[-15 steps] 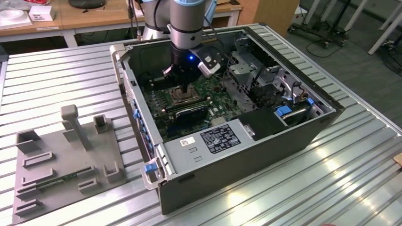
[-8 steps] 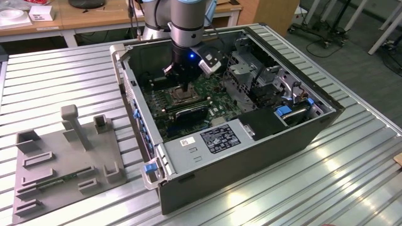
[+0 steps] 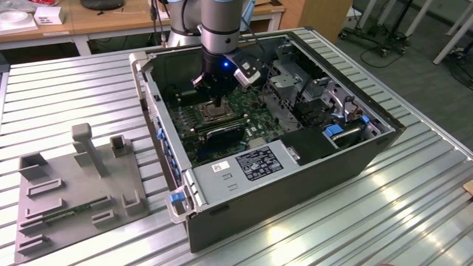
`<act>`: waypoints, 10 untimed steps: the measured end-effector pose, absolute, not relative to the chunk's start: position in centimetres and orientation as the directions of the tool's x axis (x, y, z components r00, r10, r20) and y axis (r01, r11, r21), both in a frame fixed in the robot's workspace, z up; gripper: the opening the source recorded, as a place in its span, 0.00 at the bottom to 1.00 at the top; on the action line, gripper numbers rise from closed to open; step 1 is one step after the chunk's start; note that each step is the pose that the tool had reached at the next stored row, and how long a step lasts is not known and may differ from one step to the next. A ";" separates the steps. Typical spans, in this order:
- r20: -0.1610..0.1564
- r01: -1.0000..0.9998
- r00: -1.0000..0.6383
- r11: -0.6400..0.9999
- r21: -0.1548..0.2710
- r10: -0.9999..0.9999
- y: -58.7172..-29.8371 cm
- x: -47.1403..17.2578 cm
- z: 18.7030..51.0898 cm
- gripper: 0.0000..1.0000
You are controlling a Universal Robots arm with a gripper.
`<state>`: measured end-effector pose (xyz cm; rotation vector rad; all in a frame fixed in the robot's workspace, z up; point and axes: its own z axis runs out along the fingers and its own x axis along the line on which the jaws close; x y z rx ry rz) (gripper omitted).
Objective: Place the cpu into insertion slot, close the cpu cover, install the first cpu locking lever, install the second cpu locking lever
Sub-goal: 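Install the second cpu locking lever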
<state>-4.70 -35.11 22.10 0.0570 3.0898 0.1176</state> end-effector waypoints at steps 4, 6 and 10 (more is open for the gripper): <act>-0.048 0.035 -0.998 0.996 0.077 0.039 -35.1 -4.7 22.1 0.11; -0.048 0.030 -0.998 0.997 0.077 0.033 -35.1 -4.7 22.1 0.11; -0.048 0.027 -0.998 0.997 0.077 0.031 -35.1 -4.7 22.1 0.11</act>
